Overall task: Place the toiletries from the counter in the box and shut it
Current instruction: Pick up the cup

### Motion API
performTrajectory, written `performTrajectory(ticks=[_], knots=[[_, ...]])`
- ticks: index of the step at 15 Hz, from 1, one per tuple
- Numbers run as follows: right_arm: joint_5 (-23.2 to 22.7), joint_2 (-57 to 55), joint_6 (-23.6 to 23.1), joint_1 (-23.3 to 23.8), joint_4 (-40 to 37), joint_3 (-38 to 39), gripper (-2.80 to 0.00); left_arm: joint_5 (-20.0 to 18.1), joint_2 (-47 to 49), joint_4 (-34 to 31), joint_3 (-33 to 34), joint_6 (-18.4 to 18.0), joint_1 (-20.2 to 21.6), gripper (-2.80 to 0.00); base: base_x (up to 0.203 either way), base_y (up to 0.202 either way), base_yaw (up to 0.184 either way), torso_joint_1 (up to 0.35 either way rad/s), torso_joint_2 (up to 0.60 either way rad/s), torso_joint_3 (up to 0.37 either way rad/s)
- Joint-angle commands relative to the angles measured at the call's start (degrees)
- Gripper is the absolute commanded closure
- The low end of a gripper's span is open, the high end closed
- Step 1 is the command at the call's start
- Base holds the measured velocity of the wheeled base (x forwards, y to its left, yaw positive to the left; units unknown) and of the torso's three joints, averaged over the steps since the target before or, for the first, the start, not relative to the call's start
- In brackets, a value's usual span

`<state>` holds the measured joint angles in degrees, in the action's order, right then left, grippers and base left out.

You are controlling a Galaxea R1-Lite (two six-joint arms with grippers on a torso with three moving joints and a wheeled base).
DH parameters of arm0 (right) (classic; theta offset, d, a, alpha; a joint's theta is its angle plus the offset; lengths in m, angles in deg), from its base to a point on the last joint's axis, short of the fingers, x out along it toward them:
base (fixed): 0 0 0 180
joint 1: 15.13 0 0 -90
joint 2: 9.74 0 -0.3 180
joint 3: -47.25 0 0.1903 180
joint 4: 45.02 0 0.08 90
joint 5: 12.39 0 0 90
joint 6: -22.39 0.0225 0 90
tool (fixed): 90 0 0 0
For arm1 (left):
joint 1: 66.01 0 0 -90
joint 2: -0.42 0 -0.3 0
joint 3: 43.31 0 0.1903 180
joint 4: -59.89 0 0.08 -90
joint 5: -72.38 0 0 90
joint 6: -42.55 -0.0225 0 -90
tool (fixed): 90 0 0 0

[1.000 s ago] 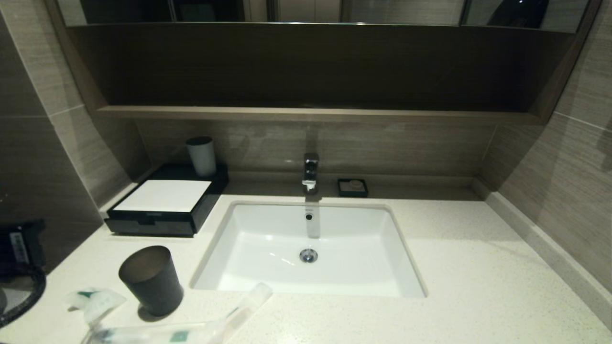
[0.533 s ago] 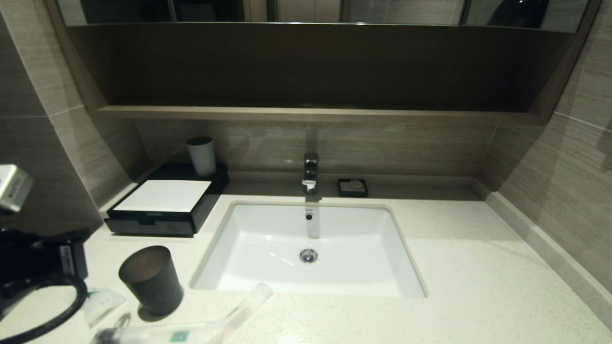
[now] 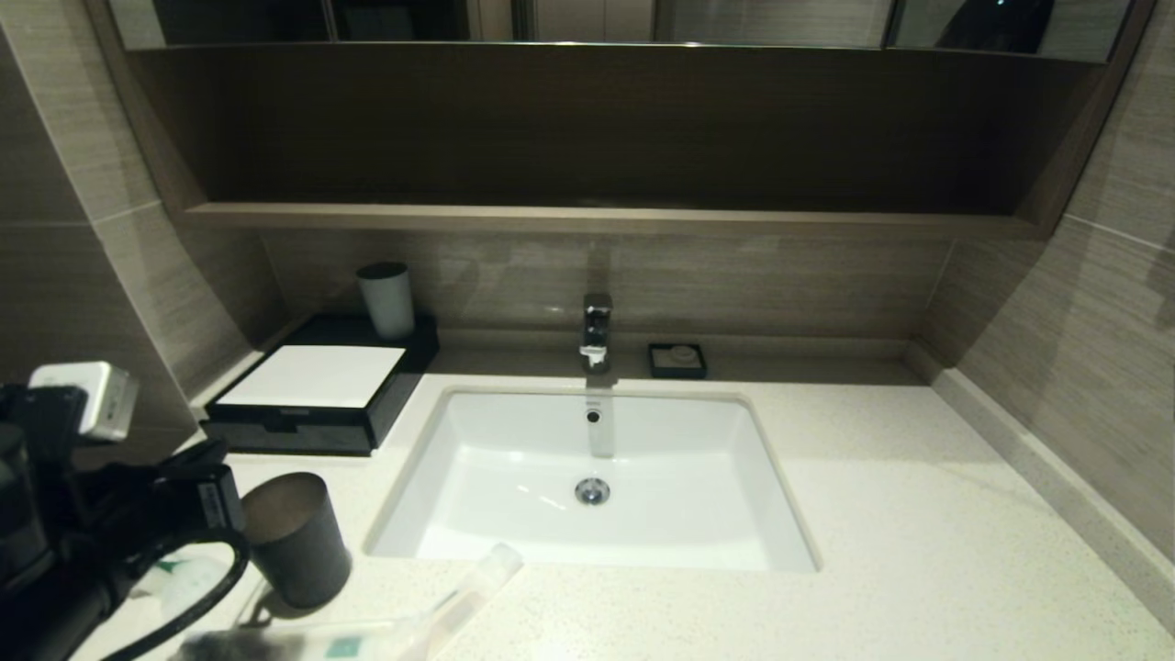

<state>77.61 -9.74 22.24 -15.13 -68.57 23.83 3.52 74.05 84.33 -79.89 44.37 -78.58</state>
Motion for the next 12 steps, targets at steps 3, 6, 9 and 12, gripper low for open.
performTrajectory(ticks=[3, 6, 9, 12], knots=[[0.0, 0.1, 0.0, 0.0, 0.0, 0.0, 0.00, 3.2, 0.0, 2.9, 3.5, -2.0, -0.5, 0.00, 0.000, 0.000, 0.000, 0.000, 0.00, 0.000], [0.0, 0.1, 0.0, 0.0, 0.0, 0.0, 0.00, 4.1, 1.2, 14.8, 9.3, -9.8, -0.9, 0.00, 0.000, 0.000, 0.000, 0.000, 0.00, 0.000], [0.0, 0.0, 0.0, 0.0, 0.0, 0.0, 0.00, 6.5, -0.4, 14.9, 9.5, -10.9, -4.3, 0.00, 0.000, 0.000, 0.000, 0.000, 0.00, 0.000], [0.0, 0.1, 0.0, 0.0, 0.0, 0.0, 0.00, 6.6, 0.2, 14.8, 10.6, -9.3, -6.0, 0.00, 0.000, 0.000, 0.000, 0.000, 0.00, 0.000]])
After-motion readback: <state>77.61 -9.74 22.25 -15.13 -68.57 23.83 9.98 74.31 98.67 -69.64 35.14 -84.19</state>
